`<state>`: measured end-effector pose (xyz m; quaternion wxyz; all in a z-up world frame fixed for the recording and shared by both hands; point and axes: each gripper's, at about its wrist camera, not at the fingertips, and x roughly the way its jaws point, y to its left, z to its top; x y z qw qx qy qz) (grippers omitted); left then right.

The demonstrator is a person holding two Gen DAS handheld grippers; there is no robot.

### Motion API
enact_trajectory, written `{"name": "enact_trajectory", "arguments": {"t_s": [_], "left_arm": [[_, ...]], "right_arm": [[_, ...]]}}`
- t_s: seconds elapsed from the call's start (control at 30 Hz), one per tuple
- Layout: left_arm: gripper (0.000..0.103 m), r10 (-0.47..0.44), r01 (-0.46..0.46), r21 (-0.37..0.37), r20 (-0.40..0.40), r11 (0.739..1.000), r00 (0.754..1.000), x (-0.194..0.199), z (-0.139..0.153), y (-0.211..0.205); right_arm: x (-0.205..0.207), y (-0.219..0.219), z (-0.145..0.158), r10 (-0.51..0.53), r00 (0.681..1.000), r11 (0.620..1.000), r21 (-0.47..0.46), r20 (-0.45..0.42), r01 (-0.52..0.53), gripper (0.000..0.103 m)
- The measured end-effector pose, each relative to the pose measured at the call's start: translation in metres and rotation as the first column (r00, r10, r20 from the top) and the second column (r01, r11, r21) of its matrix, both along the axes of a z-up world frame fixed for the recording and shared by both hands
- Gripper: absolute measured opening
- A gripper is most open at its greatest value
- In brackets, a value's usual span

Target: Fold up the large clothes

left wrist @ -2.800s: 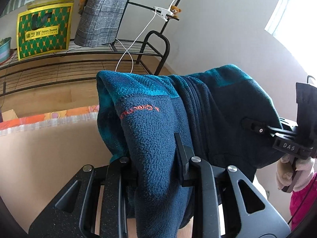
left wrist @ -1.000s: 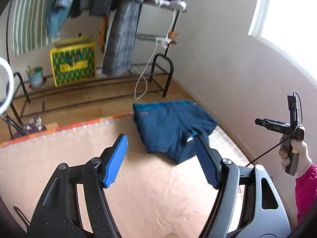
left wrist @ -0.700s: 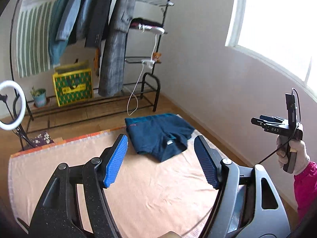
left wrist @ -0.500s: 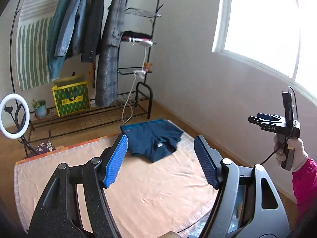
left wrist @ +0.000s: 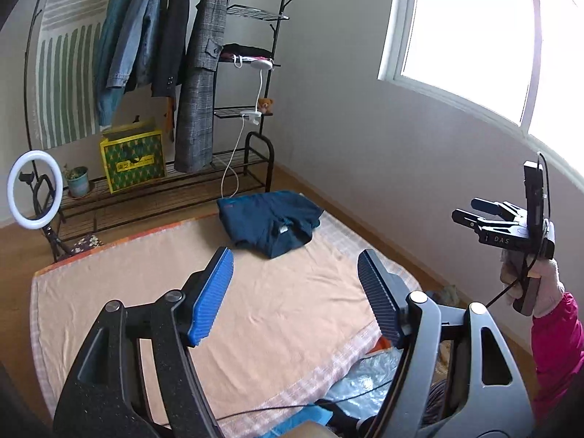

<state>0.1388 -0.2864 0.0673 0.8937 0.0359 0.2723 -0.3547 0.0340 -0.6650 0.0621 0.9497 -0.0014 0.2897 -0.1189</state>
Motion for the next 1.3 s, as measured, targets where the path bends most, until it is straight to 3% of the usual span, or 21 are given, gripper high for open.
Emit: {"name": "enact_trajectory", "arguments": {"t_s": [0.1,0.23,0.43,0.53,0.63,0.97,1.3], "left_arm": [[0.081,0.015,-0.015,0.017,0.017,1.000,1.000,-0.010,-0.020,0.005],[0.086,0.040,-0.040,0.043,0.015,0.998,0.999,-0.016,-0.050,0.003],[0.089,0.117,-0.125,0.093,0.081,0.988,0.990,-0.017,-0.091,-0.006],[0.102,0.157,-0.170,0.118,0.111,0.978,0.981,-0.013,-0.105,-0.012],[0.102,0.177,-0.195,0.119,0.146,0.974,0.973,-0.006,-0.116,-0.018],[0.102,0.173,-0.190,0.135,0.130,0.972,0.976,0.025,-0.137,-0.033],[0.103,0.176,-0.195,0.172,0.121,0.966,0.977,0.032,-0.159,-0.041]], "right_arm": [[-0.007,0.015,-0.013,0.000,1.000,1.000,0.006,0.010,0.000,0.091],[-0.011,0.028,-0.034,-0.046,0.998,0.999,0.011,0.031,0.046,0.103],[-0.009,0.041,-0.064,-0.092,0.995,0.996,0.020,0.042,0.092,0.103],[-0.001,0.041,-0.079,-0.107,0.993,0.994,0.042,0.043,0.105,0.103],[0.009,0.045,-0.093,-0.125,0.991,0.992,0.039,0.047,0.123,0.103],[0.042,0.060,-0.122,-0.187,0.977,0.981,-0.023,0.098,0.190,0.103],[0.057,0.057,-0.139,-0.197,0.977,0.980,-0.001,0.076,0.198,0.103]]}}
